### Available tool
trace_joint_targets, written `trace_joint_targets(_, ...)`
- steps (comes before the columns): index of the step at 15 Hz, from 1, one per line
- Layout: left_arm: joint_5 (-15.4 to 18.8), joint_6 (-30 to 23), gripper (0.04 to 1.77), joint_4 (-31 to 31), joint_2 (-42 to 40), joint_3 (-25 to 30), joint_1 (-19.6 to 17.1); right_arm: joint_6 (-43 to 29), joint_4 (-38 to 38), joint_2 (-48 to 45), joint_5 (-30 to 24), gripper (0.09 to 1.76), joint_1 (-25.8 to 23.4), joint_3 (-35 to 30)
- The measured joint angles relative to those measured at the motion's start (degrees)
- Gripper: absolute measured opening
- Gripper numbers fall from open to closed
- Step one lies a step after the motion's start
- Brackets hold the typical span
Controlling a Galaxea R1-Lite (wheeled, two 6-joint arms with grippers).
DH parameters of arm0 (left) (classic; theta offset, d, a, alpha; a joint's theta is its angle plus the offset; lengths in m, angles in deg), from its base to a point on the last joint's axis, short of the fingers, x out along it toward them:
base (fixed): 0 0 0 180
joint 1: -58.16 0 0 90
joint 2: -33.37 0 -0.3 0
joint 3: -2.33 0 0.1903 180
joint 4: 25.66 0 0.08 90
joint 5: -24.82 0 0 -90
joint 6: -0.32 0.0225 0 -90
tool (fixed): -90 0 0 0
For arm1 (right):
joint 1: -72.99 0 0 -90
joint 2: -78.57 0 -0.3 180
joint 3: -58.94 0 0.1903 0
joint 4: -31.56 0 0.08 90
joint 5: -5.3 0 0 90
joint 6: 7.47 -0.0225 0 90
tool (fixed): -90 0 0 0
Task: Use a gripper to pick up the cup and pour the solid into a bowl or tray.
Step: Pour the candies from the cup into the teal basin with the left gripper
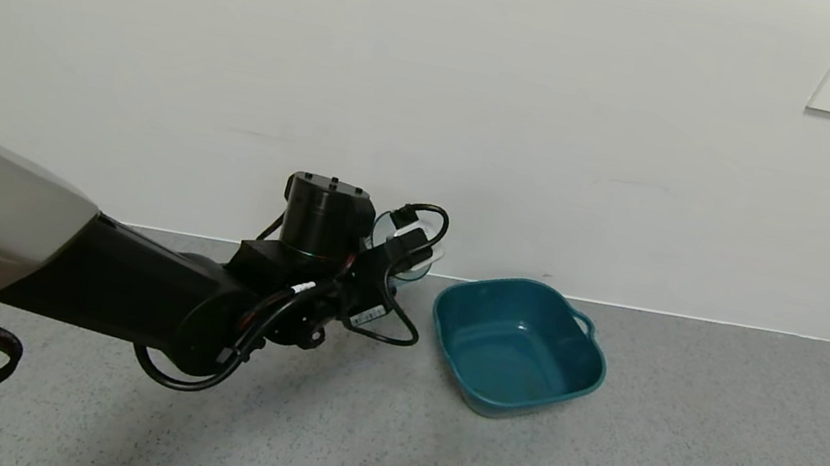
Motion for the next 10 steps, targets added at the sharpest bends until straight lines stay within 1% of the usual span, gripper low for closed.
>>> trace_joint_targets(4,-1.7,10.8,1.3,-0.2,0.2,-3.3,0.1,0.0,0.0,0.0,0.0,1.71,0.0,0.0)
trace_joint_targets(6,-5.4,16.3,1.3,0.1,0.2,-4.9,0.9,0.0,0.0,0.0,0.0,1.71,0.0,0.0)
trace_joint_targets(7,-6.5,17.6,1.3,0.3,0.2,-5.7,1.6,0.0,0.0,0.0,0.0,1.71,0.0,0.0)
trace_joint_targets(10,-7.9,21.8,1.3,0.3,0.3,-6.8,4.0,0.0,0.0,0.0,0.0,1.71,0.0,0.0)
